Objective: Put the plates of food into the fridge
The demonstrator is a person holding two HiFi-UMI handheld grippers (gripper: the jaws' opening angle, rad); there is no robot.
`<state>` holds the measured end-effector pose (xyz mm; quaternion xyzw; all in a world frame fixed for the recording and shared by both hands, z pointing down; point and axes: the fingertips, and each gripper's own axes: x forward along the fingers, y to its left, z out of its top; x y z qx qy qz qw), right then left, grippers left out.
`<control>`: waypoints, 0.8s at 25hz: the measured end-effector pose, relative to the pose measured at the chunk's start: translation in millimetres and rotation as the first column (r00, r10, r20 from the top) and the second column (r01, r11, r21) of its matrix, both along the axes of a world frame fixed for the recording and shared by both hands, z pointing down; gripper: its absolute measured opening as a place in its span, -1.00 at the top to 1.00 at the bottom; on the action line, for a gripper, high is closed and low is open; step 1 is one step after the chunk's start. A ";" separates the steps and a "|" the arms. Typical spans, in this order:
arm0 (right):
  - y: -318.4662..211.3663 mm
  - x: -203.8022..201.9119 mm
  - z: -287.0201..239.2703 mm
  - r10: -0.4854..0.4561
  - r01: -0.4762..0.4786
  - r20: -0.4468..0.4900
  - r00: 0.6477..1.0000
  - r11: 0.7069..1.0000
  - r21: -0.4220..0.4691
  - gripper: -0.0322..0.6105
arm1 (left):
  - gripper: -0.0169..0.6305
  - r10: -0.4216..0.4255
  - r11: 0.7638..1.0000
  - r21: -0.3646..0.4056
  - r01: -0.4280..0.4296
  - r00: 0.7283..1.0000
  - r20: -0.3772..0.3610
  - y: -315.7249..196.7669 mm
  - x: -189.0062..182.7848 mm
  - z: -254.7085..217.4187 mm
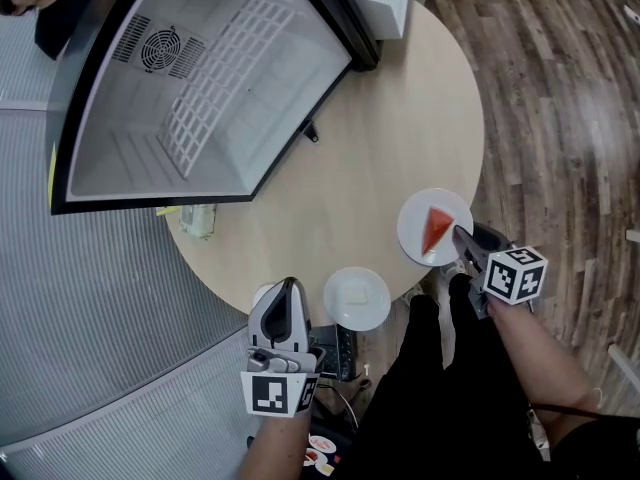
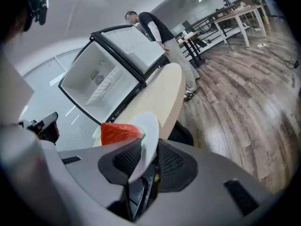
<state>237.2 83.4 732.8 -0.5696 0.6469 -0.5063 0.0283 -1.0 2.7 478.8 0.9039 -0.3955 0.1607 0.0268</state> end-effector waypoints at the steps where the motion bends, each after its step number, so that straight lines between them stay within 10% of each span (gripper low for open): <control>1: 0.7 -0.6 -1.0 0.000 0.000 -0.005 1.000 1.000 -0.001 0.56 | 0.93 -0.001 1.000 0.001 0.001 1.000 -0.001 0.0 -0.1 -0.7; 20: 14.1 -0.2 -21.4 0.160 -0.161 0.136 0.978 0.987 -0.005 0.77 | 0.93 -0.005 0.999 0.037 0.006 0.999 -0.036 4.5 -9.2 -24.6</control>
